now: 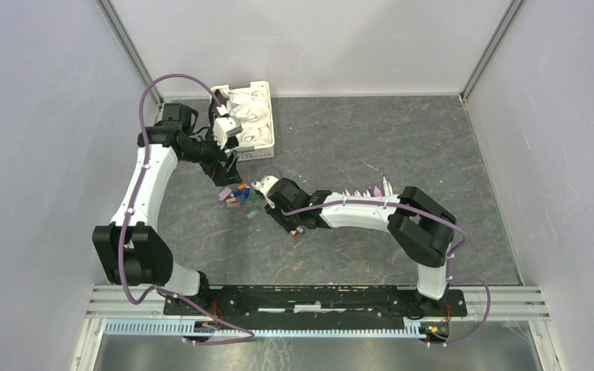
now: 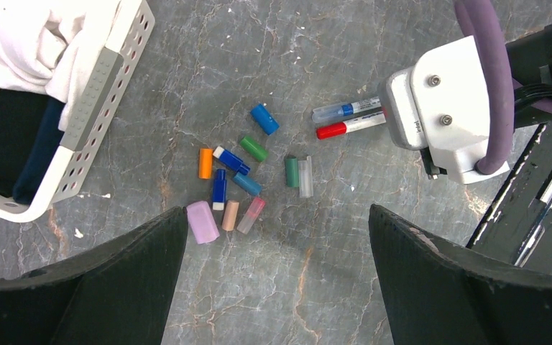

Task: Open the pen caps

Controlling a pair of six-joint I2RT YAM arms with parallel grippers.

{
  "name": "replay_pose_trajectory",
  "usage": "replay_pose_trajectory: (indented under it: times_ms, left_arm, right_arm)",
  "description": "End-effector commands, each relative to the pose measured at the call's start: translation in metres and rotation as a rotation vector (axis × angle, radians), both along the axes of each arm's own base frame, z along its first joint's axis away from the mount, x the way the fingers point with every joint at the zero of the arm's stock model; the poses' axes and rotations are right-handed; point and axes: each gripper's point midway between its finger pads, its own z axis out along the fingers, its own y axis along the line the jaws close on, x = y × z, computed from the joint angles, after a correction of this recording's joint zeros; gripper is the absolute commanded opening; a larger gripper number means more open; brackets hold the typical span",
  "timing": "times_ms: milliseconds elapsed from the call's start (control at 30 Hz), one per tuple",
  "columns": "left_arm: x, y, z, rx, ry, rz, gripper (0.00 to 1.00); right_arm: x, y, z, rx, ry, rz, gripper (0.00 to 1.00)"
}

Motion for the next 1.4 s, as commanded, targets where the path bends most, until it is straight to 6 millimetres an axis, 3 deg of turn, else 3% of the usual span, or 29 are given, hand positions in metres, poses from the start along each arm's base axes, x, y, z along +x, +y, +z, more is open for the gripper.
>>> replay_pose_trajectory:
  times_ms: [0,567,733,833,933,1167,1367]
  left_arm:
    - [0.0,-0.002,0.003,-0.015,0.001,-0.008,1.0]
    - [-0.006,-0.004,-0.001,-0.019,0.026,-0.043,1.0]
    - [-0.015,-0.004,-0.013,-0.012,0.059,-0.09,1.0]
    - [-0.024,-0.005,-0.023,-0.006,0.072,-0.138,1.0]
    - [-0.034,-0.008,-0.027,-0.014,0.036,-0.218,1.0]
    - [-0.063,-0.022,-0.024,-0.084,-0.062,-0.401,1.0]
    - [-0.097,-0.036,-0.035,-0.103,0.007,-0.575,1.0]
  right_arm:
    - [0.011,0.009,0.012,0.03,-0.034,-0.009,0.32]
    - [0.0,-0.002,-0.026,-0.033,0.026,-0.001,0.32]
    - [-0.006,-0.005,-0.032,-0.039,0.038,0.002,0.27]
    - [-0.006,-0.002,-0.019,-0.008,0.036,0.011,0.14]
    - [-0.004,0.006,0.011,0.049,0.022,0.03,0.01]
    - [-0.013,0.017,0.082,0.24,0.106,0.163,0.0]
    - [-0.029,0.011,0.108,0.352,0.247,0.282,0.0]
